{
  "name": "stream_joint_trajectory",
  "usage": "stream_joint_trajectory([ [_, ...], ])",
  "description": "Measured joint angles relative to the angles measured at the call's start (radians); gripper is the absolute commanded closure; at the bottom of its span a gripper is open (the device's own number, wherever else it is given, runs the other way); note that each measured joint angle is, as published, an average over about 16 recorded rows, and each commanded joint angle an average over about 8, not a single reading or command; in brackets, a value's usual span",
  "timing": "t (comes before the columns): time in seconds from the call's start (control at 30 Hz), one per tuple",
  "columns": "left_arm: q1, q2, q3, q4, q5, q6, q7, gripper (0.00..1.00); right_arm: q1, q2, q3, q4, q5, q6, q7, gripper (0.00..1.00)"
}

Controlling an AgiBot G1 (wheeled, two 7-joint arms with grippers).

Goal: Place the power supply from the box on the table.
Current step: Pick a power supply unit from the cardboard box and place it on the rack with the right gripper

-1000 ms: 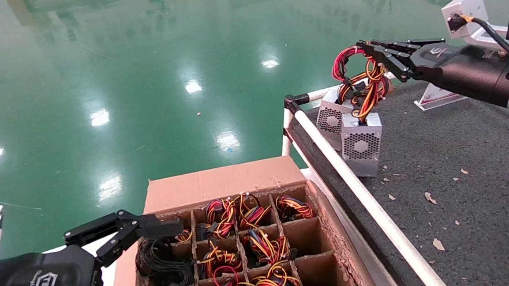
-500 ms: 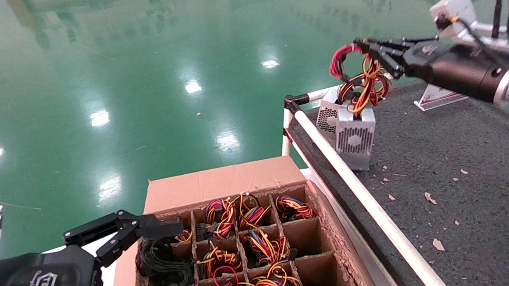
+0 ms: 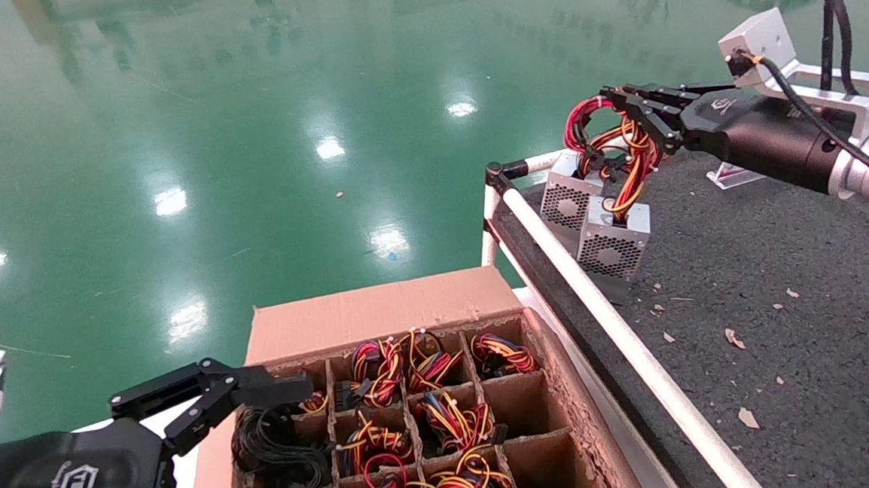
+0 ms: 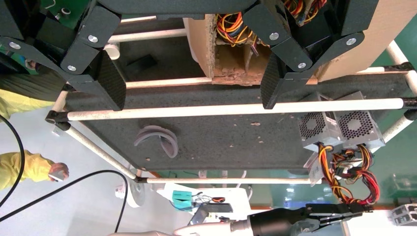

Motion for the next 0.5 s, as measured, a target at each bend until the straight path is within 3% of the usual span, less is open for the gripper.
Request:
stream_joint_trajectory([
  [0.07,0.0,0.0,0.0,0.0,0.0,0.0,0.0,0.0,0.0,0.0,-0.001,0.0,-0.001,0.001,-0.001,0.04],
  [0.1,0.0,0.0,0.0,0.0,0.0,0.0,0.0,0.0,-0.001,0.0,-0.001,0.001,-0.002,0.002,-0.002,0.0],
  [0.5,0.0,0.0,0.0,0.0,0.0,0.0,0.0,0.0,-0.001,0.001,-0.003,0.002,-0.004,0.003,-0.003,0.0],
])
